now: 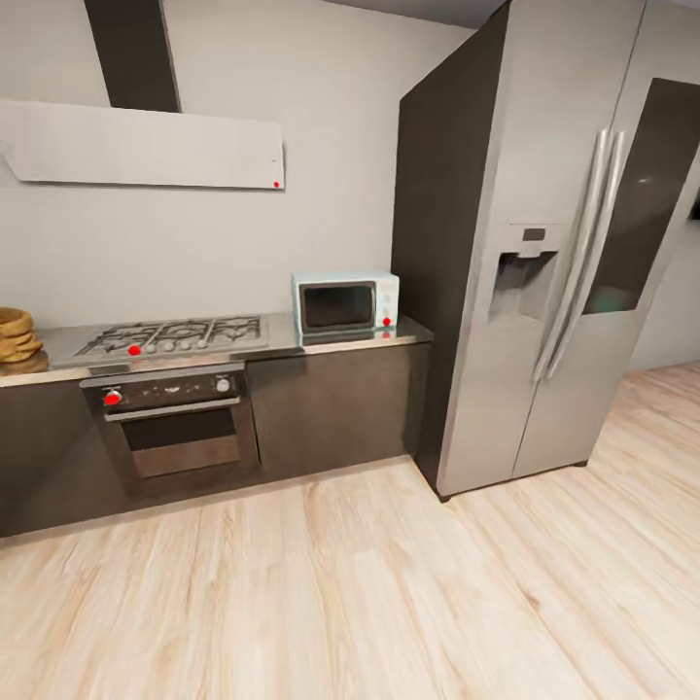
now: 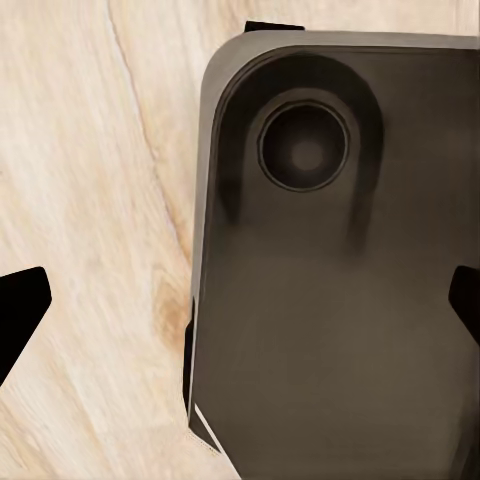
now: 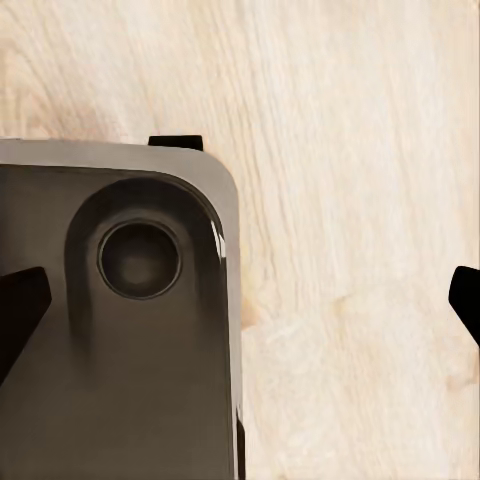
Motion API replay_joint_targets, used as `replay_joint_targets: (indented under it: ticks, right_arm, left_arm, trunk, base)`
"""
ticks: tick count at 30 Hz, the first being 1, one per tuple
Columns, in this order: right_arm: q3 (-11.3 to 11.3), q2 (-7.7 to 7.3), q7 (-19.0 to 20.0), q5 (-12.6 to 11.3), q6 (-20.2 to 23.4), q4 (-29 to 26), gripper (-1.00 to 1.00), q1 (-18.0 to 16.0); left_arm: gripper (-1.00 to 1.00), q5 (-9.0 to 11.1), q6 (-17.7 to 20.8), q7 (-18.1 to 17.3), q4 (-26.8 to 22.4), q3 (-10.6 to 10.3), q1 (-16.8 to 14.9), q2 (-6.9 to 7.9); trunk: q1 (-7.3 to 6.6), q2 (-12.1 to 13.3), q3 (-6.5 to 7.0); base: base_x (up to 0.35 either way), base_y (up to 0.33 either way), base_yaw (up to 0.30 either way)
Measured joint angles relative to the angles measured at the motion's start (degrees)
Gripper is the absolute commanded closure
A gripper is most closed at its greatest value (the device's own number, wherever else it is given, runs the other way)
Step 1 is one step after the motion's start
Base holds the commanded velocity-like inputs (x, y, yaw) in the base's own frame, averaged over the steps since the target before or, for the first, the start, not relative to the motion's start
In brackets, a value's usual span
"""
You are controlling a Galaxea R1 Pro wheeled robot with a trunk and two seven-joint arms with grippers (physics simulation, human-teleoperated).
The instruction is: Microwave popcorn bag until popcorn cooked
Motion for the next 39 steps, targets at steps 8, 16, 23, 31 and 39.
replay_joint_targets:
  ticks: [8, 16, 23, 31, 39]
  right_arm:
    - [0.0, 0.0, 0.0, 0.0, 0.0, 0.0, -1.0, 0.0]
    - [0.0, 0.0, 0.0, 0.0, 0.0, 0.0, -1.0, 0.0]
    - [0.0, 0.0, 0.0, 0.0, 0.0, 0.0, -1.0, 0.0]
    - [0.0, 0.0, 0.0, 0.0, 0.0, 0.0, -1.0, 0.0]
    - [0.1, 0.0, 0.0, 0.0, 0.0, 0.0, -1.0, 0.0]
  left_arm:
    - [-1.0, 0.0, 0.0, 0.0, 0.0, 0.0, 0.0, 0.0]
    - [-1.0, 0.0, 0.0, 0.0, 0.0, 0.0, 0.0, -0.01]
    - [-1.0, 0.0, 0.0, 0.0, 0.0, 0.0, 0.0, -0.01]
    - [-1.0, 0.0, 0.0, 0.0, 0.0, 0.0, 0.0, -0.03]
    - [-1.0, 0.0, 0.0, 0.0, 0.0, 0.0, 0.0, -0.07]
  trunk:
    - [0.0, 0.0, 0.0]
    - [0.0, 0.0, 0.0]
    - [0.0, 0.0, 0.0]
    - [0.0, 0.0, 0.0]
    - [0.0, 0.0, 0.0]
  base:
    - [0.34, 0.0, 0.255]
    - [0.34, 0.0, 0.255]
    - [0.34, 0.0, 0.255]
    - [0.34, 0.0, 0.255]
    - [0.339, -0.071, 0.108]
